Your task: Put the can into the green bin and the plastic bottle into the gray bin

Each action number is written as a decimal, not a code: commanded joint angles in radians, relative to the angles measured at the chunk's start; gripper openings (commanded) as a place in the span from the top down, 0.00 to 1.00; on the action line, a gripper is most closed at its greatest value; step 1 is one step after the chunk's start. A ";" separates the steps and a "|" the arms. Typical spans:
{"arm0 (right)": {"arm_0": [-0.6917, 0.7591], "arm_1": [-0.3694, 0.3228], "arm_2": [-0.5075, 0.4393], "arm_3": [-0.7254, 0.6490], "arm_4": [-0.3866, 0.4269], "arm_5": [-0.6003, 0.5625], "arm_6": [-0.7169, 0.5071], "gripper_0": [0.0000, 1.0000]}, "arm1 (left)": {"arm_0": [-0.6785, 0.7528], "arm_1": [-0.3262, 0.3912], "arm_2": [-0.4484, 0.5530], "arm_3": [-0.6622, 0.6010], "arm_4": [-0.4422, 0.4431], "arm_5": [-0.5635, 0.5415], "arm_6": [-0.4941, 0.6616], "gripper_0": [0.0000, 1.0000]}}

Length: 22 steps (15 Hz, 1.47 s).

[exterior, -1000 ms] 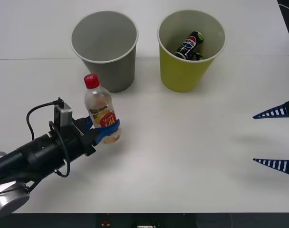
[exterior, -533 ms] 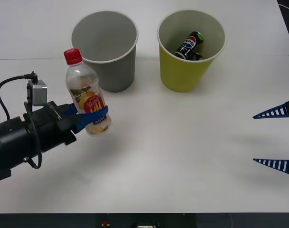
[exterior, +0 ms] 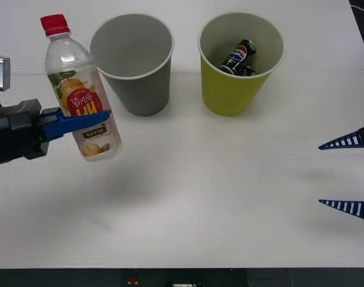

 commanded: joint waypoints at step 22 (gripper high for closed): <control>0.000 0.000 0.000 0.000 0.000 0.000 0.000 0.00 | -0.961 -0.255 -0.120 0.489 -1.129 -0.534 0.911 1.00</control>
